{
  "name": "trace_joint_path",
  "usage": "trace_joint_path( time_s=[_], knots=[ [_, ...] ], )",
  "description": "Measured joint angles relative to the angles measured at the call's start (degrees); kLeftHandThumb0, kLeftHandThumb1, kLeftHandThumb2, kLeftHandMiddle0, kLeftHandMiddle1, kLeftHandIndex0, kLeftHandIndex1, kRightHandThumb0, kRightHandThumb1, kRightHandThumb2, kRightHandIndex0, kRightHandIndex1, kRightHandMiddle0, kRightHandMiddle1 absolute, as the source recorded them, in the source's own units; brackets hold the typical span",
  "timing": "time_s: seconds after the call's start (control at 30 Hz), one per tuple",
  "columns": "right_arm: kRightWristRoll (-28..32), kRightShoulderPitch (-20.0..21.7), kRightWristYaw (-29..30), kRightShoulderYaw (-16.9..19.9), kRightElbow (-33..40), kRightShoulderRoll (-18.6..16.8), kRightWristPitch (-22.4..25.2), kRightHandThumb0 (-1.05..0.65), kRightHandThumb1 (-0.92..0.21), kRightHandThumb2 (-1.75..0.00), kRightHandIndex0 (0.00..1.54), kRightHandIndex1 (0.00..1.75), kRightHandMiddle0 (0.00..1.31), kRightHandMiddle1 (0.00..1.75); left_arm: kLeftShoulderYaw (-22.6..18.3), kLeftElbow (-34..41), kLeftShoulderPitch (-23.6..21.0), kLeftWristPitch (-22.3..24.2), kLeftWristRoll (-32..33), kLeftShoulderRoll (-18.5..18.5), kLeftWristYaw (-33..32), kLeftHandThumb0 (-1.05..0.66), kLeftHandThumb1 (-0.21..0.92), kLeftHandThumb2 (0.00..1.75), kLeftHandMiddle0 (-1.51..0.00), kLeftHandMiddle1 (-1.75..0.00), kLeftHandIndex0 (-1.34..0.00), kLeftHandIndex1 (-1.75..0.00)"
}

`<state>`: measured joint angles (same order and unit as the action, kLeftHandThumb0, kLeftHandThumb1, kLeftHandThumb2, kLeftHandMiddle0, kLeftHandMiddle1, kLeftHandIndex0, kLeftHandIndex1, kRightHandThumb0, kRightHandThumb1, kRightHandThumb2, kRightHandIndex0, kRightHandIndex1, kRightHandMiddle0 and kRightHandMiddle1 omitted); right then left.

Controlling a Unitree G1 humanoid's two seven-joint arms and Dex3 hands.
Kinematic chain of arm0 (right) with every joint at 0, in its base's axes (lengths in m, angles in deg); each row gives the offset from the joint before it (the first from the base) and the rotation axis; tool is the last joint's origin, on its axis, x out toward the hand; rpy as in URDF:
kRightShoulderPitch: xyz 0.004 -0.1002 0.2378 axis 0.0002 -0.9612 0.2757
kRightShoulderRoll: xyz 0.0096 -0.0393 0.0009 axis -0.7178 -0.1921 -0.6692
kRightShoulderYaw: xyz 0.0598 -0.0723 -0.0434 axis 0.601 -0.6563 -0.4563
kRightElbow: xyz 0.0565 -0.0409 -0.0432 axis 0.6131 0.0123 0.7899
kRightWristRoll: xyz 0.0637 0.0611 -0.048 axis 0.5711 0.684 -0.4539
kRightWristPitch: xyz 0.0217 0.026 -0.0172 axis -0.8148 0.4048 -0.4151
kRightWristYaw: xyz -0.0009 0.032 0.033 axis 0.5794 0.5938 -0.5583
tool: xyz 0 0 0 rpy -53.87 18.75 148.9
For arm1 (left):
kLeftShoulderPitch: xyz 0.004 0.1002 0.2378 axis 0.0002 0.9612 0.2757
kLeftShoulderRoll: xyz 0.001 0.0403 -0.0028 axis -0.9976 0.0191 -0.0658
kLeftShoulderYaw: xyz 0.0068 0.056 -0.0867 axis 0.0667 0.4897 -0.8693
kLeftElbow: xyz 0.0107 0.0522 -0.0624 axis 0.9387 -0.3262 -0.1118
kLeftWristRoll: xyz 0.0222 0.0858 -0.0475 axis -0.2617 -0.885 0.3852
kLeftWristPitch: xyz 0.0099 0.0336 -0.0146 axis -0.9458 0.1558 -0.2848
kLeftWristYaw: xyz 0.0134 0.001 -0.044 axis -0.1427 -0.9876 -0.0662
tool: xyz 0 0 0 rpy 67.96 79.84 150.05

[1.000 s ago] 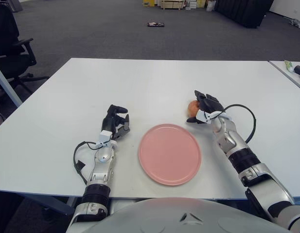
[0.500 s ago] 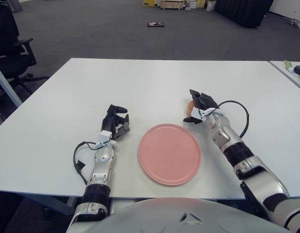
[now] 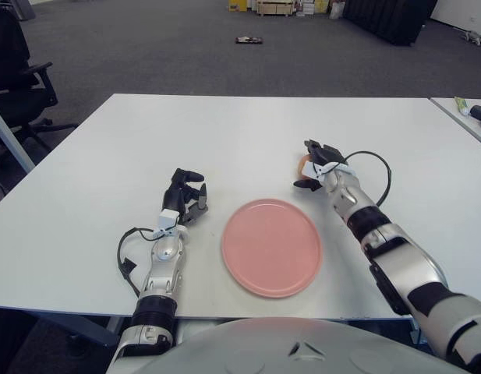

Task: Put the apple into the plate.

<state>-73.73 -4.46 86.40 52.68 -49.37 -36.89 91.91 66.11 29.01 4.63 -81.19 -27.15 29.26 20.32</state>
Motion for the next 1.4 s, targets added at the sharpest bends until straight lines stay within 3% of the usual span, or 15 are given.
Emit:
trace_joint_path(
  time_s=[0.17,0.27,0.8,0.87,1.03,1.17,1.2,1.23,1.3,1.4],
  knots=[
    [0.04,3.85,2.86,-0.7,-8.26,-2.01,-1.17,-0.54,-0.36,-0.95,0.08,0.06,0.0,0.64,0.0,0.16,0.0,0.35,-0.23,0.01,-0.2,-0.39,0.64,0.92,-0.54,-1.75,-0.37,-1.75],
    [0.03,4.87,4.52,-0.96,-10.89,-2.6,-1.42,-0.52,-0.37,-0.96,0.02,0.22,0.0,0.71,-0.01,0.25,0.0,0.55,-0.41,0.03,-0.33,-0.39,0.64,0.91,-0.53,-1.75,-0.37,-1.75],
    [1.95,6.06,9.67,-0.46,-14.94,-4.09,0.21,-0.47,-0.38,-0.98,0.0,0.64,0.0,1.02,-0.08,0.64,0.16,0.96,-0.52,0.14,-0.49,-0.39,0.65,0.9,-0.52,-1.75,-0.36,-1.75],
    [2.14,6.1,10.25,-0.45,-15.09,-4.28,0.56,-0.44,-0.36,-1.02,0.0,0.73,0.0,1.07,-0.08,0.64,0.16,0.93,-0.52,0.14,-0.49,-0.39,0.65,0.9,-0.53,-1.75,-0.36,-1.75],
    [2.44,6.16,11.71,-0.35,-15.35,-4.8,1.96,-0.37,-0.29,-1.12,0.0,1.16,0.0,1.36,-0.08,0.56,0.17,0.74,-0.52,0.12,-0.48,-0.39,0.65,0.89,-0.54,-1.75,-0.36,-1.75],
    [2.5,6.2,12.53,-0.3,-15.49,-5.14,2.8,-0.35,-0.27,-1.15,0.0,1.31,0.0,1.51,-0.09,0.47,0.17,0.51,-0.51,0.12,-0.48,-0.39,0.65,0.89,-0.53,-1.75,-0.36,-1.75],
    [2.51,6.2,12.63,-0.29,-15.51,-5.18,2.89,-0.35,-0.28,-1.16,0.0,1.35,0.03,1.59,-0.09,0.45,0.17,0.48,-0.51,0.12,-0.48,-0.39,0.66,0.89,-0.53,-1.75,-0.36,-1.75],
    [2.53,6.2,12.71,-0.27,-15.52,-5.21,2.95,-0.37,-0.37,-1.11,0.0,1.42,0.17,1.65,-0.09,0.45,0.17,0.48,-0.51,0.11,-0.48,-0.39,0.66,0.89,-0.52,-1.75,-0.36,-1.75],
    [2.6,6.2,12.84,-0.2,-15.52,-5.22,3.01,-0.39,-0.45,-1.07,0.0,1.49,0.3,1.69,-0.11,0.45,0.17,0.49,-0.5,0.12,-0.48,-0.39,0.66,0.89,-0.52,-1.75,-0.36,-1.75],
    [2.82,6.19,13.22,-0.03,-15.56,-5.22,3.01,-0.41,-0.48,-1.08,0.02,1.55,0.41,1.73,-0.13,0.45,0.17,0.49,-0.49,0.12,-0.48,-0.39,0.66,0.89,-0.52,-1.75,-0.35,-1.75]
  ],
)
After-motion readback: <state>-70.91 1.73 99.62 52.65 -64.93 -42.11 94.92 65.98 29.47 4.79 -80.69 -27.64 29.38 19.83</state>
